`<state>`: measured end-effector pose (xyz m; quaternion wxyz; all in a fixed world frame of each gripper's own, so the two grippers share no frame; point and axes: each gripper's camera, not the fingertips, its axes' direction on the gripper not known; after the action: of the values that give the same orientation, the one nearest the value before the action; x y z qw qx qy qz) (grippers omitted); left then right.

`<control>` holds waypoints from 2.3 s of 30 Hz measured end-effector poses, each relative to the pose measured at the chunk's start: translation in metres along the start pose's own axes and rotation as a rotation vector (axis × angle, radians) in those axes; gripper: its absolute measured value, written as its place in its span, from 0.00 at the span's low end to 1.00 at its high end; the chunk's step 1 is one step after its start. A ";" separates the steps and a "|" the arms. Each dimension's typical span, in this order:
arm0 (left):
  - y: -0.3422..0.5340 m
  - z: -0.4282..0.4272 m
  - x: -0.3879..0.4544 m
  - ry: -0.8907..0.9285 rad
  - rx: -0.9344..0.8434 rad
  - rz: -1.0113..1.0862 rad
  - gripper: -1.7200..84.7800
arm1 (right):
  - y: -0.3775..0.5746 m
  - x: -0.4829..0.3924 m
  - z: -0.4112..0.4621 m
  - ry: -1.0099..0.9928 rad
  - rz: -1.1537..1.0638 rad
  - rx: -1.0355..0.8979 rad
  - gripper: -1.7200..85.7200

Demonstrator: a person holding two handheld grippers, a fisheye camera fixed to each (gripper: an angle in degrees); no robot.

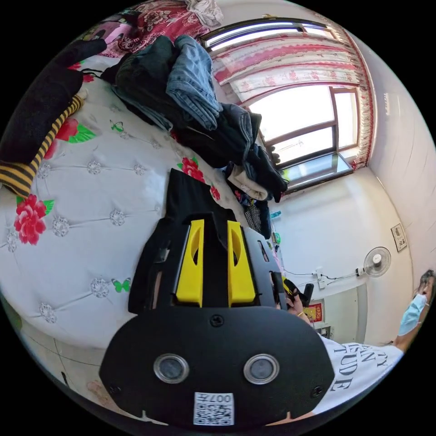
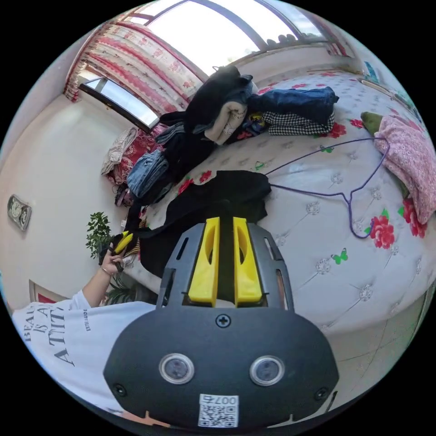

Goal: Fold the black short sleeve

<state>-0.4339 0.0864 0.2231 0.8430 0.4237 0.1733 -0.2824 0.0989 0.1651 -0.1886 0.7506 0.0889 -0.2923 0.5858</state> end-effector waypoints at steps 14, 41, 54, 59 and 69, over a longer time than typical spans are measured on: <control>0.080 0.064 -0.038 -0.329 -0.305 0.023 0.11 | 0.078 0.019 0.075 0.020 0.035 -0.257 0.10; -0.128 -0.031 0.214 0.160 0.028 0.532 0.01 | -0.142 -0.103 -0.122 -0.393 -0.381 0.268 0.02; 0.114 0.052 0.003 -0.302 -0.356 0.119 0.01 | 0.094 0.003 -0.007 -0.096 -0.056 -0.104 0.04; 0.150 0.032 -0.035 -0.392 -0.343 0.019 0.01 | 0.134 0.039 -0.005 -0.105 0.159 -0.021 0.05; 0.097 0.075 0.005 -0.329 -0.312 0.206 0.03 | 0.087 0.061 -0.006 -0.182 0.353 0.231 0.06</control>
<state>-0.3659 0.0701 0.3241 0.9394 0.2523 0.0310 -0.2298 0.0283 0.2442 -0.1790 0.5919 0.1739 -0.3008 0.7273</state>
